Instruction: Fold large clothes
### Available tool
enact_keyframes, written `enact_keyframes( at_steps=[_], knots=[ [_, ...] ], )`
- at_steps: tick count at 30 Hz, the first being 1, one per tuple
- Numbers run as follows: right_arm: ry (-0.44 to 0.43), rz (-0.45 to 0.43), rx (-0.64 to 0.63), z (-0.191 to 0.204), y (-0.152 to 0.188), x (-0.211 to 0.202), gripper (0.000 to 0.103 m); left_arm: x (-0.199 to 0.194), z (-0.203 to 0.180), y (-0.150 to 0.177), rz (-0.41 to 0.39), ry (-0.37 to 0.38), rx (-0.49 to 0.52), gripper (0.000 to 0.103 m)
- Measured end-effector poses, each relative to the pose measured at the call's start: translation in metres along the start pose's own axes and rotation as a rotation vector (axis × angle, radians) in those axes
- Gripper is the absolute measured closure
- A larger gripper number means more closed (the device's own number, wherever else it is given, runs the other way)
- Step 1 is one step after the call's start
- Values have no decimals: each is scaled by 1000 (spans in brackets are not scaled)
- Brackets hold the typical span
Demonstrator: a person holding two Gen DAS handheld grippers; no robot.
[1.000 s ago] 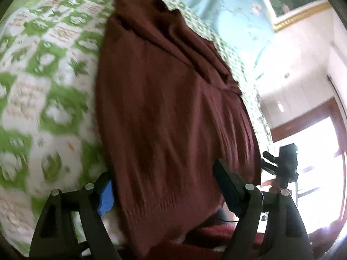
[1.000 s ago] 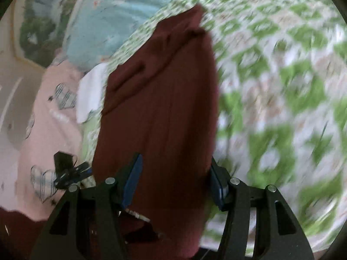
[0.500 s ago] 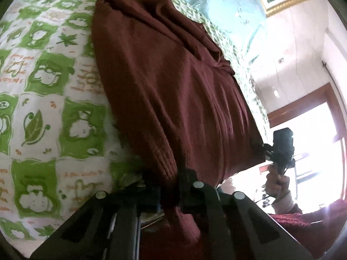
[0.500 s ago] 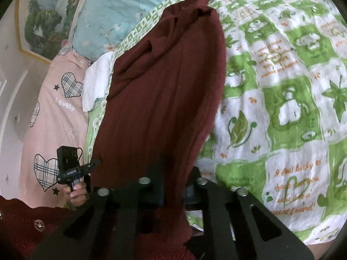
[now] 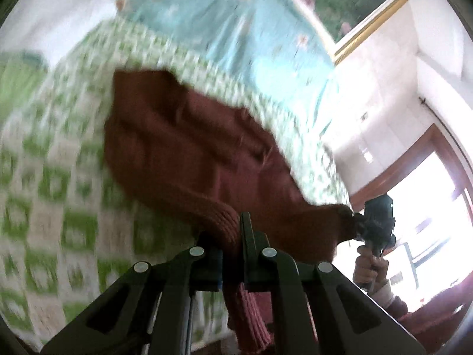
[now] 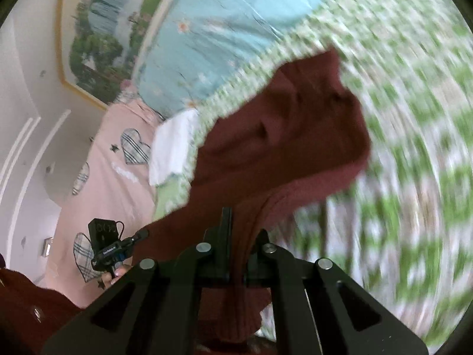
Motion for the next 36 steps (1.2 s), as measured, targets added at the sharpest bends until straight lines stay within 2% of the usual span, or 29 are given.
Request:
enact_keyframes(
  at_steps=[2, 6, 13, 16, 21, 27, 29, 31, 33, 34, 36],
  knots=[
    [-2, -22, -13, 2, -23, 5, 98, 4, -10, -29, -52, 10, 26, 96],
    [40, -48, -29, -11, -77, 32, 98, 24, -5, -91, -123, 4, 17, 96],
    [131, -41, 50, -74, -158, 107, 98, 87, 46, -180, -164, -77, -82, 96],
    [228, 4, 82, -113, -172, 142, 98, 124, 80, -205, -149, -138, -121, 96],
    [347, 108, 136, -163, -154, 182, 98, 171, 136, -210, -85, -218, -202, 99],
    [318, 84, 177, -170, -148, 179, 97, 178, 152, -205, -72, -218, -231, 96],
    [311, 72, 195, -167, -149, 169, 95, 170, 146, -205, -82, -220, -233, 95],
    [334, 45, 187, -160, -152, 155, 90, 154, 129, -204, -112, -221, -204, 87],
    [355, -14, 146, -144, -159, 142, 81, 139, 106, -200, -132, -191, -176, 80],
    [350, -48, 114, -131, -160, 135, 78, 136, 93, -196, -133, -164, -161, 79],
    [309, -71, 49, -104, -159, 135, 65, 141, 65, -184, -110, -114, -116, 76]
  ],
)
Point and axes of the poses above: each gripper's, at about its wrist camera, not at the fingertips, and x roughly the way its jaws point, z to its left, y to its underside, the point moved 9 cm from there along x, roughly the way its jaws point, and after that the axes turned 8 degrees about -x, right-handed, at the moved point
